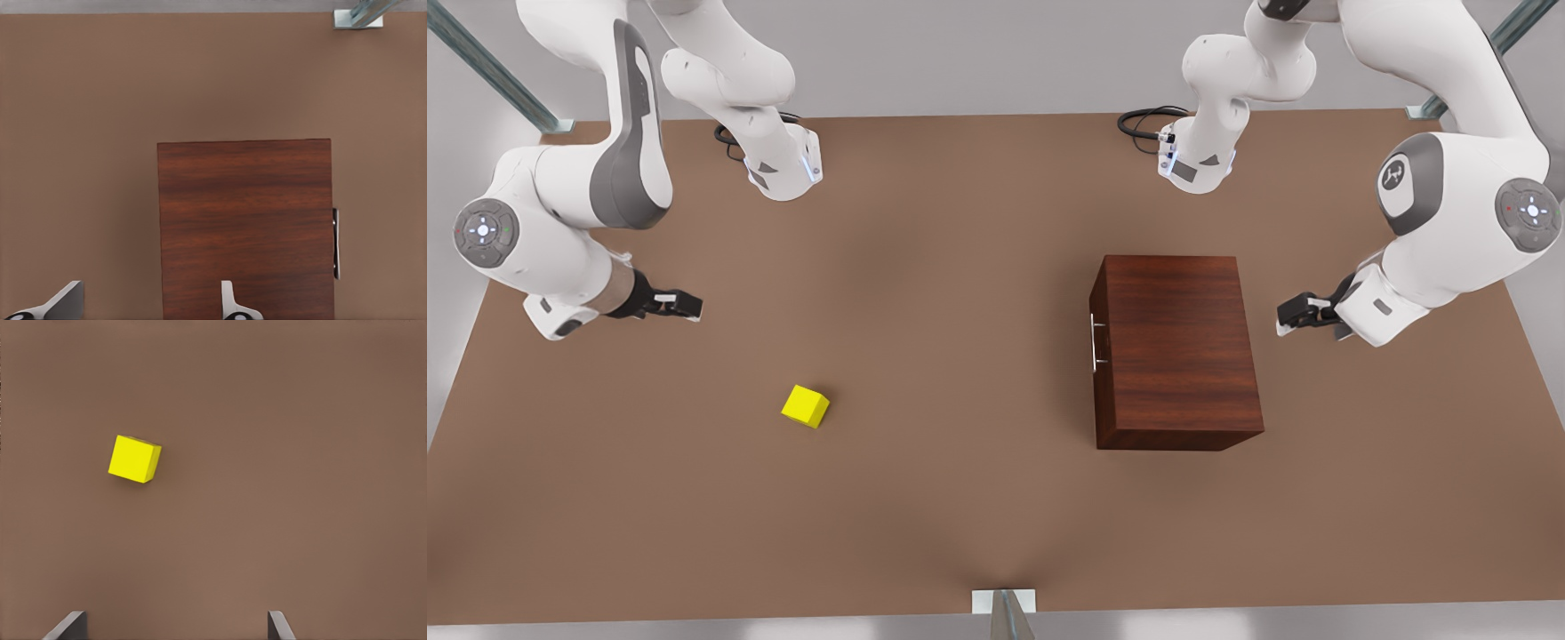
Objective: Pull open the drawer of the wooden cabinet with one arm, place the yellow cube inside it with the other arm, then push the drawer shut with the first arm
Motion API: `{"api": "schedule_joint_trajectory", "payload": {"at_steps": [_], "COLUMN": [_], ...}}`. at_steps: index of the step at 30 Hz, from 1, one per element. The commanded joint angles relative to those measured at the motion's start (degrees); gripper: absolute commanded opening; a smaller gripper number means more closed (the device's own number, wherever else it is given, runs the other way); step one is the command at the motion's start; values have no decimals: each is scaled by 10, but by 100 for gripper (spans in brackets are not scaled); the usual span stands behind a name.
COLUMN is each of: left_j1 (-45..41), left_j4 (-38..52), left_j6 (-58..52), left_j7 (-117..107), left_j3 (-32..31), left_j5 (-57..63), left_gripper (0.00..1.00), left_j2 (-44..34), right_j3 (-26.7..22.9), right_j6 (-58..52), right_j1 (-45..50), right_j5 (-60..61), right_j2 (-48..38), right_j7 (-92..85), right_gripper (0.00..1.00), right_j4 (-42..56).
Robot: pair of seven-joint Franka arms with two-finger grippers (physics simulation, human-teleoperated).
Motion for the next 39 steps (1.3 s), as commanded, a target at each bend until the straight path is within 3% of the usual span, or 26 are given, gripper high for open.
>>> {"api": "schedule_joint_trajectory", "payload": {"at_steps": [1,4,9,11,15,22,39], "left_j1": [-5,-35,-229,-279,-372,-329,-347], "left_j4": [-2,49,42,84,112,114,69], "left_j6": [20,7,-32,-18,6,92,79], "left_j7": [28,16,-217,-347,-527,-462,-462], "left_j3": [0,0,-10,-11,-10,-2,-6], "left_j5": [9,20,42,59,147,150,263], "left_gripper": [100,100,100,100,100,100,100], "left_j2": [0,28,43,91,190,234,276], "right_j3": [1,2,4,5,5,3,2], "right_j6": [38,38,31,31,32,32,22], "right_j1": [-16,-15,-12,8,21,20,21], "right_j5": [-1,-2,-2,-5,-20,-7,-21], "right_j2": [1,10,31,57,75,145,150], "right_j7": [42,44,157,258,279,290,286], "right_gripper": [100,100,100,100,100,100,100], "right_j4": [2,7,35,61,64,113,130]}}
